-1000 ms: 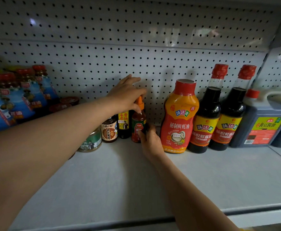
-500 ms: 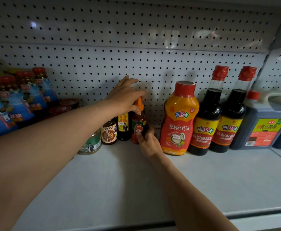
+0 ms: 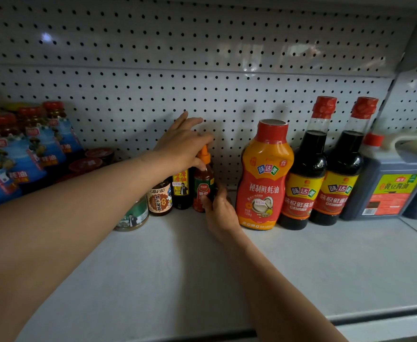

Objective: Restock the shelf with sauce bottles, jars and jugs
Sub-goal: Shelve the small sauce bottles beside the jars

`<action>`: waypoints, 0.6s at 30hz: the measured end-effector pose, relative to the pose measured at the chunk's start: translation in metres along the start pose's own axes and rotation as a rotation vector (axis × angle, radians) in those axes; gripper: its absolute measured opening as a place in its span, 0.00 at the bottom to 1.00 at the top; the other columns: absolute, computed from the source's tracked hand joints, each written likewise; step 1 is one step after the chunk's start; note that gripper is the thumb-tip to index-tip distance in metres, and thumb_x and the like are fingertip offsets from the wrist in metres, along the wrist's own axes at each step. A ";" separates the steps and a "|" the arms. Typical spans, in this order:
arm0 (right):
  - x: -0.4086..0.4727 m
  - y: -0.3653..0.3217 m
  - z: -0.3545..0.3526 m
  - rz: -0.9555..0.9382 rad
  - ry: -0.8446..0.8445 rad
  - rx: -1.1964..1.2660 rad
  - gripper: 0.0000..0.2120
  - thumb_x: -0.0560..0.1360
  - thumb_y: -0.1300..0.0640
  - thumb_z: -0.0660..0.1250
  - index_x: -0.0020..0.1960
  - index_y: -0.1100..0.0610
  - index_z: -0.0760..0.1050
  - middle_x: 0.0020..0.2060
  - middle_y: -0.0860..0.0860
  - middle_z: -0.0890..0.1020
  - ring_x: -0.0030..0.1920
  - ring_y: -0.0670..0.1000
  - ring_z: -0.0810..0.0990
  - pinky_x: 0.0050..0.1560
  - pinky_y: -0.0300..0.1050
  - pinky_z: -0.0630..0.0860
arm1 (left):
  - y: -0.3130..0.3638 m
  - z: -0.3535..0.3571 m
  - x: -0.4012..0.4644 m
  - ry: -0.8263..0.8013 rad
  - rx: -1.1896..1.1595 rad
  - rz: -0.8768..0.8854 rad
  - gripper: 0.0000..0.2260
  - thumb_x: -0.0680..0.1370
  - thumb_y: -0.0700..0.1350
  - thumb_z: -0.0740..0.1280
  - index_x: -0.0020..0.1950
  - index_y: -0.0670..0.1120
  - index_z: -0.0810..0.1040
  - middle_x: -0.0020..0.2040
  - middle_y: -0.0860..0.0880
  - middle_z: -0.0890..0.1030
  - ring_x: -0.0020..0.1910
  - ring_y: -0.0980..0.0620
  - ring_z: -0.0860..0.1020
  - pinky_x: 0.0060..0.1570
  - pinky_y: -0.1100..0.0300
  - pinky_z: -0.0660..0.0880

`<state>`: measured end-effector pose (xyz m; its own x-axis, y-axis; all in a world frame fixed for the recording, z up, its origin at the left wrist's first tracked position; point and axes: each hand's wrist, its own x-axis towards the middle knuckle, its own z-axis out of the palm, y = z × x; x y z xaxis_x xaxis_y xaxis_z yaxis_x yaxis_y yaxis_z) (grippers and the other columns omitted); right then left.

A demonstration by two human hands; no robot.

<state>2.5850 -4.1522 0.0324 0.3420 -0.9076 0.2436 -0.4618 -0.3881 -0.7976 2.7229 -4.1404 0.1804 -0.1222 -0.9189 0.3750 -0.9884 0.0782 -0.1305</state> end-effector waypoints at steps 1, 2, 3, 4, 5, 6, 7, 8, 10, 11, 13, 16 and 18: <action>0.000 0.000 0.000 -0.008 0.006 0.001 0.27 0.84 0.50 0.59 0.78 0.57 0.54 0.68 0.60 0.76 0.65 0.64 0.77 0.59 0.52 0.74 | 0.000 0.001 0.000 0.000 0.004 -0.008 0.30 0.69 0.57 0.75 0.68 0.55 0.70 0.80 0.45 0.54 0.79 0.39 0.42 0.77 0.42 0.45; 0.000 0.000 0.001 -0.014 0.012 0.000 0.27 0.84 0.50 0.59 0.78 0.57 0.55 0.68 0.60 0.76 0.65 0.64 0.77 0.59 0.53 0.74 | 0.001 0.002 0.000 0.001 0.008 -0.012 0.31 0.69 0.58 0.75 0.69 0.55 0.70 0.80 0.44 0.54 0.79 0.39 0.42 0.77 0.42 0.45; 0.001 0.000 0.001 -0.019 0.019 -0.006 0.27 0.84 0.50 0.59 0.78 0.56 0.55 0.68 0.60 0.76 0.65 0.64 0.77 0.59 0.54 0.75 | 0.001 0.003 0.001 0.004 0.011 -0.013 0.31 0.69 0.58 0.76 0.69 0.55 0.70 0.80 0.44 0.54 0.79 0.39 0.42 0.77 0.42 0.45; 0.002 0.001 0.001 -0.018 0.027 -0.013 0.27 0.84 0.50 0.60 0.78 0.56 0.56 0.68 0.60 0.76 0.65 0.64 0.77 0.58 0.54 0.75 | 0.001 0.003 0.001 0.008 0.012 -0.015 0.31 0.69 0.58 0.75 0.69 0.55 0.70 0.80 0.44 0.54 0.79 0.39 0.42 0.77 0.42 0.45; 0.002 0.001 0.002 -0.015 0.035 -0.022 0.27 0.84 0.50 0.60 0.78 0.56 0.56 0.67 0.60 0.77 0.64 0.65 0.77 0.58 0.54 0.75 | 0.002 0.002 0.002 0.007 0.013 -0.020 0.31 0.69 0.58 0.75 0.69 0.55 0.70 0.80 0.44 0.54 0.79 0.39 0.42 0.77 0.43 0.44; 0.003 0.002 0.002 -0.010 0.042 -0.030 0.27 0.84 0.50 0.60 0.78 0.56 0.57 0.66 0.60 0.77 0.63 0.65 0.78 0.57 0.54 0.75 | 0.002 0.002 0.002 0.007 0.014 -0.026 0.31 0.69 0.58 0.75 0.70 0.55 0.69 0.80 0.44 0.53 0.79 0.39 0.41 0.77 0.44 0.43; 0.004 0.002 0.003 -0.007 0.049 -0.038 0.26 0.83 0.50 0.60 0.78 0.56 0.57 0.66 0.61 0.78 0.62 0.65 0.78 0.56 0.54 0.75 | 0.003 0.002 0.002 0.008 0.016 -0.032 0.32 0.70 0.57 0.75 0.71 0.55 0.69 0.80 0.44 0.53 0.79 0.39 0.41 0.77 0.45 0.43; 0.004 0.003 0.003 -0.004 0.052 -0.043 0.26 0.83 0.49 0.60 0.77 0.55 0.58 0.65 0.61 0.78 0.62 0.65 0.78 0.56 0.55 0.75 | 0.002 0.003 0.003 0.011 0.019 -0.036 0.33 0.70 0.58 0.75 0.72 0.55 0.68 0.80 0.44 0.53 0.79 0.39 0.41 0.77 0.45 0.43; 0.005 0.004 0.004 0.002 0.041 -0.045 0.25 0.84 0.49 0.59 0.77 0.55 0.58 0.63 0.61 0.79 0.60 0.66 0.79 0.55 0.55 0.76 | 0.002 0.005 0.004 0.018 0.023 -0.040 0.34 0.69 0.58 0.75 0.72 0.56 0.68 0.80 0.44 0.53 0.79 0.39 0.40 0.77 0.44 0.43; 0.005 0.004 0.004 0.009 0.026 -0.051 0.24 0.84 0.48 0.58 0.77 0.55 0.57 0.63 0.62 0.79 0.60 0.66 0.79 0.55 0.55 0.76 | 0.001 0.006 0.005 0.021 0.022 -0.042 0.34 0.69 0.58 0.75 0.72 0.56 0.68 0.80 0.45 0.54 0.79 0.39 0.40 0.77 0.44 0.43; 0.007 0.003 0.005 0.027 -0.007 -0.070 0.25 0.85 0.47 0.56 0.77 0.55 0.54 0.64 0.62 0.78 0.62 0.66 0.78 0.57 0.56 0.75 | -0.002 0.008 0.006 0.023 0.021 -0.034 0.32 0.69 0.58 0.75 0.71 0.56 0.69 0.80 0.44 0.56 0.79 0.39 0.41 0.77 0.43 0.44; 0.007 0.001 0.004 0.040 -0.047 -0.083 0.26 0.85 0.47 0.54 0.79 0.56 0.50 0.67 0.61 0.76 0.65 0.65 0.76 0.61 0.56 0.74 | -0.003 0.010 0.008 0.030 0.024 -0.025 0.30 0.68 0.59 0.75 0.67 0.57 0.71 0.79 0.44 0.58 0.79 0.39 0.42 0.77 0.42 0.45; 0.008 0.001 0.003 0.054 -0.071 -0.078 0.28 0.85 0.47 0.53 0.79 0.55 0.48 0.70 0.60 0.74 0.67 0.64 0.75 0.63 0.54 0.72 | -0.002 0.010 0.007 0.028 0.028 -0.028 0.31 0.68 0.59 0.75 0.69 0.56 0.71 0.79 0.43 0.57 0.79 0.39 0.42 0.77 0.43 0.43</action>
<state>2.5896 -4.1590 0.0323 0.3710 -0.9149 0.1592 -0.5429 -0.3528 -0.7621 2.7251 -4.1506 0.1745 -0.0971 -0.9094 0.4044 -0.9886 0.0413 -0.1446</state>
